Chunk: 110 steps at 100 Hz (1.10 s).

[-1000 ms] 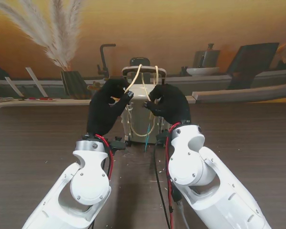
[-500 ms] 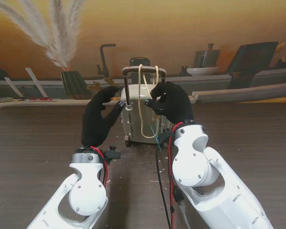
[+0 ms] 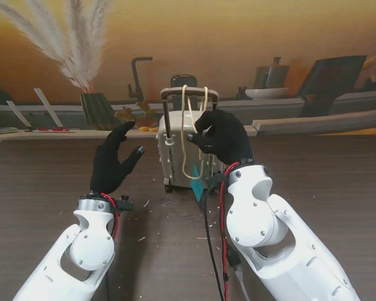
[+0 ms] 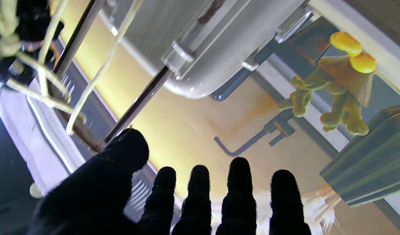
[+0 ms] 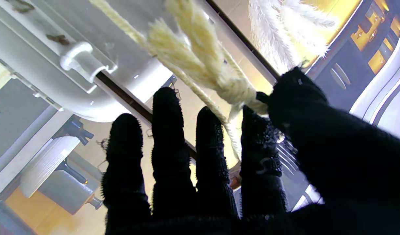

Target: Attach a luggage tag to a suitcase

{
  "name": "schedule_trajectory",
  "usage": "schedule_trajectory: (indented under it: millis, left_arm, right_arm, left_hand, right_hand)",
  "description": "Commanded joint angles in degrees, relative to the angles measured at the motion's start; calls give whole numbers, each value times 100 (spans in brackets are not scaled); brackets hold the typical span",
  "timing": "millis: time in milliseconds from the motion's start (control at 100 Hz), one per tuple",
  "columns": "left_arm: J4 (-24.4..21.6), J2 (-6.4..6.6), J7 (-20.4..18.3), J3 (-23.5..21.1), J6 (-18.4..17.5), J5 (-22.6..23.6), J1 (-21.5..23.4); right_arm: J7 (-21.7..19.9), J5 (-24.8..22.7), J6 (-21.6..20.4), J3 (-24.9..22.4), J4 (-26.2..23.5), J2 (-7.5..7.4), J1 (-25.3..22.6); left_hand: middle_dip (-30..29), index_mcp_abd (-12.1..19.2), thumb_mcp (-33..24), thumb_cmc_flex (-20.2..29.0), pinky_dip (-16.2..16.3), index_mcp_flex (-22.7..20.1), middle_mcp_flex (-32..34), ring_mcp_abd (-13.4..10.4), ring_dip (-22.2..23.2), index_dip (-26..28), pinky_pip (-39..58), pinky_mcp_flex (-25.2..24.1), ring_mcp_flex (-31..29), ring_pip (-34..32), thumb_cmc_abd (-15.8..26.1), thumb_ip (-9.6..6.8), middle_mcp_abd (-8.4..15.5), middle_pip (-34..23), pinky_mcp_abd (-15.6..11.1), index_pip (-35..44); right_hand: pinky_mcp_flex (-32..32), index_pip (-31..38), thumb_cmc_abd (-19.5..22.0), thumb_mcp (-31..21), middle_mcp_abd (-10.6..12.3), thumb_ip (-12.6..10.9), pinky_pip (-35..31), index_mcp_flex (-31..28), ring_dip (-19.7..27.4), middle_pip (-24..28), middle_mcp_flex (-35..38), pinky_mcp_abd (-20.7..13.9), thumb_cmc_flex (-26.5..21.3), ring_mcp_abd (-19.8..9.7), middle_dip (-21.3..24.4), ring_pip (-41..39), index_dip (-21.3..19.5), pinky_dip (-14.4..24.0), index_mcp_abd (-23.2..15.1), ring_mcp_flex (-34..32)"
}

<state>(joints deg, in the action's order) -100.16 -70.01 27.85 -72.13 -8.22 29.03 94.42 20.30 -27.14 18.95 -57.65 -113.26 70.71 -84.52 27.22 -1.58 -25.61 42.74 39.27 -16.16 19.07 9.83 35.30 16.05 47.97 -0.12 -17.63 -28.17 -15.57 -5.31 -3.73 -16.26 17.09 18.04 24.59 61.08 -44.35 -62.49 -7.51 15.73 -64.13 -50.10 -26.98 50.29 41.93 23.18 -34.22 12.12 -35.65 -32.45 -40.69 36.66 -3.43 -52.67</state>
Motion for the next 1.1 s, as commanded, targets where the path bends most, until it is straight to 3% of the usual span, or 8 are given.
schedule_trajectory:
  millis: [0,110,290,470,570,1090]
  left_arm:
    - [3,91,-249,-25,117,35,-174]
    - [265,115,-377,93,203,78,-489]
    - [610,119,-569,271,99,-49,-926]
    - [812,117,-773,415,-57,-272,-1228]
    - [912,101,-810,511,-135,-373,-1377]
    - [1670,-23,-1024,1213,-200,-838,-2289]
  right_arm:
    - [-109,-27,-13,12,-19,-24,-3]
    - [-137,-53,-16,14,-19,-35,-8]
    - [-181,-76,-28,-2,-24,-53,-32]
    - [-207,-79,-32,6,-24,-60,-46]
    - [-209,-82,-39,11,-20,-62,-49]
    - [-238,-68,-91,-4,-30,-77,-124]
  left_hand:
    - [-259,-26,115,-309,-75,368,-386,-212,-190,-243,-260,-129,241,202,-131,87,278,250,-421,-322]
    - [-363,-118,308,-345,-90,533,-659,-316,-287,-348,-610,-182,379,462,-143,123,344,385,-468,-534]
    - [-409,379,512,-252,-112,299,-646,-468,-414,-297,-979,-202,397,696,36,267,351,397,-500,-434]
    - [-378,551,582,-225,-127,-17,-534,-483,-430,-248,-1120,-193,381,737,-42,331,230,359,-483,-274]
    - [-346,565,558,-215,-135,-189,-375,-491,-429,-217,-1187,-175,330,735,-79,343,315,308,-459,-174]
    - [-201,533,599,-118,-87,-1199,613,-378,-455,72,-1390,-55,14,719,172,545,263,17,-332,530]
  right_hand:
    - [-28,26,74,-142,-7,11,72,76,67,-62,-12,-26,-102,28,55,53,-199,-12,-72,9]
    - [-16,19,72,-142,1,9,68,78,67,-65,-2,-27,-101,19,61,57,-210,-11,-98,2]
    - [-19,11,85,-133,-2,10,73,74,67,-63,18,-25,-98,31,66,62,-220,-14,-105,-3]
    - [-10,5,93,-128,-11,9,69,77,66,-68,22,-21,-96,34,71,64,-227,-14,-134,-8]
    - [-9,6,93,-122,-3,10,69,74,65,-68,27,-27,-96,36,72,63,-232,-15,-133,-15]
    - [-17,-5,106,-111,-1,8,74,76,64,-73,35,-31,-95,33,76,74,-238,-23,-153,-9]
